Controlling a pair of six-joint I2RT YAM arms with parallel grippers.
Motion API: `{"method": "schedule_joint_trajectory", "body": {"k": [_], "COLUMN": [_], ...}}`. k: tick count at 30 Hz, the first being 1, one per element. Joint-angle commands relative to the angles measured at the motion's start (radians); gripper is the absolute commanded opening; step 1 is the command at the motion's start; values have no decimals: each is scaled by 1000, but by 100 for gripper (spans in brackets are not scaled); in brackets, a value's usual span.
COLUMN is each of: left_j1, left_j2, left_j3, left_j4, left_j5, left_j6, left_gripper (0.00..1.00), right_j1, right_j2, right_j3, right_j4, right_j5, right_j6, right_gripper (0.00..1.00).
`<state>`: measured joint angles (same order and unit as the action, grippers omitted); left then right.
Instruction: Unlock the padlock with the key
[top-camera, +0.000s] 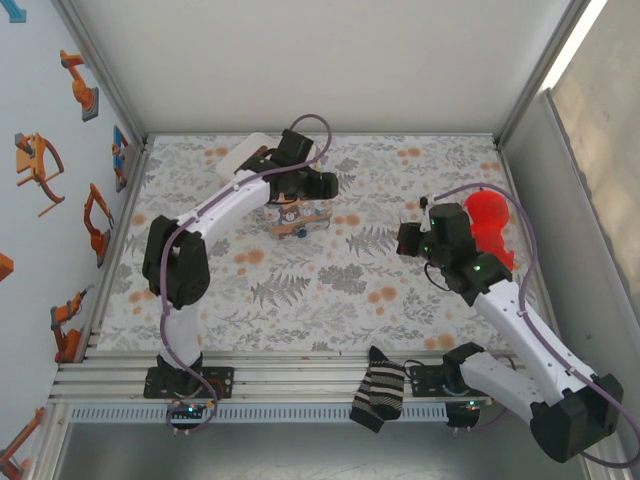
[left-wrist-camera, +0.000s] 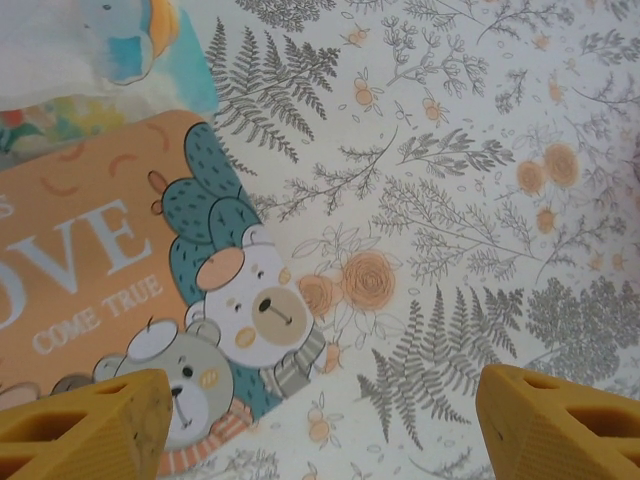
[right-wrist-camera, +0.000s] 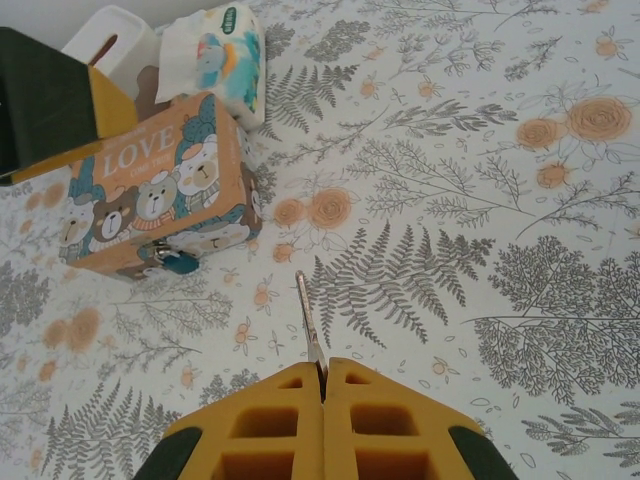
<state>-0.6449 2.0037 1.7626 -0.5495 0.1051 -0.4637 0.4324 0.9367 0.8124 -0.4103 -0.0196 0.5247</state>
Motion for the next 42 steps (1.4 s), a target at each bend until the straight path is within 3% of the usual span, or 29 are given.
{"method": "schedule_joint_trajectory", "body": {"k": [1,11,21,26,34,42], "left_j1": [-10,-39,-40,-40,-82,-143], "left_j2": [70,257,286,301,279,143], "left_j3": [97,299,314,314,251,57], "left_j4": [-37,-147,-194,-198,-198,-172], "left_j5": [29,18,-61,-30,20,16], "left_j6": [28,18,4,10,40,54], "left_gripper": [80,80,81,81,82,85], "right_j1": [-10,-20,-28,-30,-44,-74], "right_j2": [-19,-33,-27,-24,-24,-29], "right_j3": [-19,-42,-50,-55,-55,-79], "right_j4": [-24,-27,-24,-22,-24,-9], "right_j5": [25,23,14,12,-9,-53], "right_j6": [-14,-8,-5,-4,-3,8], "right_gripper": [0,0,0,0,0,0]}}
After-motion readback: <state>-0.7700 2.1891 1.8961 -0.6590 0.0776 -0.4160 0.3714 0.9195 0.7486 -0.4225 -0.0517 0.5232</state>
